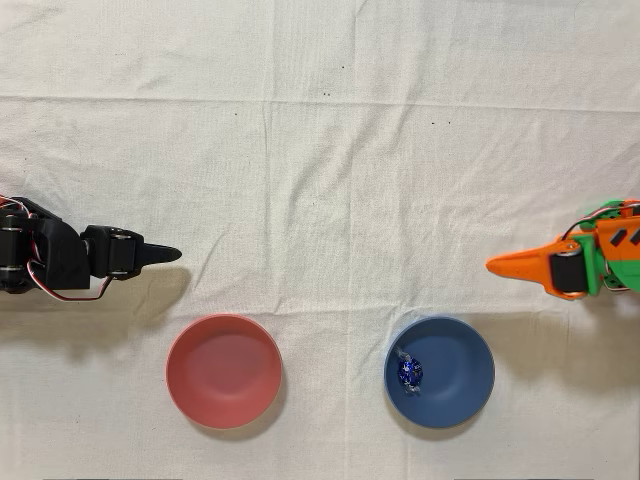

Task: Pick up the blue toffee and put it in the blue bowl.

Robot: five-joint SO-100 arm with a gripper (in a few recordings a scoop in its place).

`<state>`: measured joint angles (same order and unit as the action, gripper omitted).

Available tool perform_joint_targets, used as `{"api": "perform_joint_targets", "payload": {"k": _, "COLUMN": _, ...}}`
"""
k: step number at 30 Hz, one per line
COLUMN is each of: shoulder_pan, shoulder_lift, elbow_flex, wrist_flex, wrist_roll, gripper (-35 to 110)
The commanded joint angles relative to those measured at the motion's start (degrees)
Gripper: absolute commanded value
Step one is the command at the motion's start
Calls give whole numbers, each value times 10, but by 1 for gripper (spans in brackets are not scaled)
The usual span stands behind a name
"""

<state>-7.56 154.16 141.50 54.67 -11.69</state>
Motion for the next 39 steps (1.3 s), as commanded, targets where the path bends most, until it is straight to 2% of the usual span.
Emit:
{"api": "perform_joint_targets", "payload": {"k": 1, "shoulder_pan": -5, "shoulder_lift": 81, "elbow_flex": 65, "wrist_flex": -27, "wrist_roll": 20, "gripper": 0}}
{"api": "perform_joint_targets", "payload": {"k": 16, "shoulder_pan": 16, "shoulder_lift": 252, "elbow_flex": 269, "wrist_flex": -50, "wrist_roll": 52, "gripper": 0}}
{"api": "perform_joint_targets", "payload": {"k": 24, "shoulder_pan": 29, "shoulder_lift": 319, "elbow_flex": 344, "wrist_flex": -59, "wrist_roll": 33, "gripper": 0}}
{"api": "perform_joint_targets", "payload": {"k": 30, "shoulder_pan": 26, "shoulder_lift": 330, "elbow_flex": 375, "wrist_flex": -85, "wrist_roll": 47, "gripper": 0}}
{"api": "perform_joint_targets", "payload": {"k": 34, "shoulder_pan": 19, "shoulder_lift": 330, "elbow_flex": 375, "wrist_flex": -82, "wrist_roll": 92, "gripper": 0}}
{"api": "perform_joint_targets", "payload": {"k": 39, "shoulder_pan": 6, "shoulder_lift": 330, "elbow_flex": 375, "wrist_flex": -73, "wrist_roll": 92, "gripper": 0}}
